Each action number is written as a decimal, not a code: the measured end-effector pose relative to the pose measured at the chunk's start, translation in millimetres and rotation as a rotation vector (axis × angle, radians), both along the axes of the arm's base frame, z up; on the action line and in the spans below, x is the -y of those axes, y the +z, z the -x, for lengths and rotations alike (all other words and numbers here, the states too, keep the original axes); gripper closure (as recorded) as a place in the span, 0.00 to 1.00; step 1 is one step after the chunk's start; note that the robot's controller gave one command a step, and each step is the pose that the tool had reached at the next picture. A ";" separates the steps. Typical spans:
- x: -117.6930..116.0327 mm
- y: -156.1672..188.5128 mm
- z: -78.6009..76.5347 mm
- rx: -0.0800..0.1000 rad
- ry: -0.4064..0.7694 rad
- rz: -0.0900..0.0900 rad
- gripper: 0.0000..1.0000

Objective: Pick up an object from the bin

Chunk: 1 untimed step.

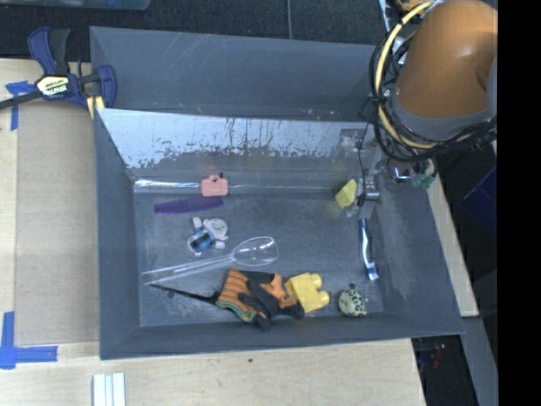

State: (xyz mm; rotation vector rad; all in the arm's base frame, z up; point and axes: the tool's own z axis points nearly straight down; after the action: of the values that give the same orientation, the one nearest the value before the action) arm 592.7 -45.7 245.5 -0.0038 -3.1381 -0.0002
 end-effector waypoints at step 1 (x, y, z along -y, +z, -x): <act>-0.2 4.5 -1.4 0.008 0.001 0.001 0.00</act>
Offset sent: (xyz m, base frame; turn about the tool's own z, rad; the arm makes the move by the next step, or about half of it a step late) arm -0.0705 0.0825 -0.1755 -0.0203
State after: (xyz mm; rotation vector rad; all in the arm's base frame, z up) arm 594.1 -45.6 249.9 -0.0020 -3.1463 0.0007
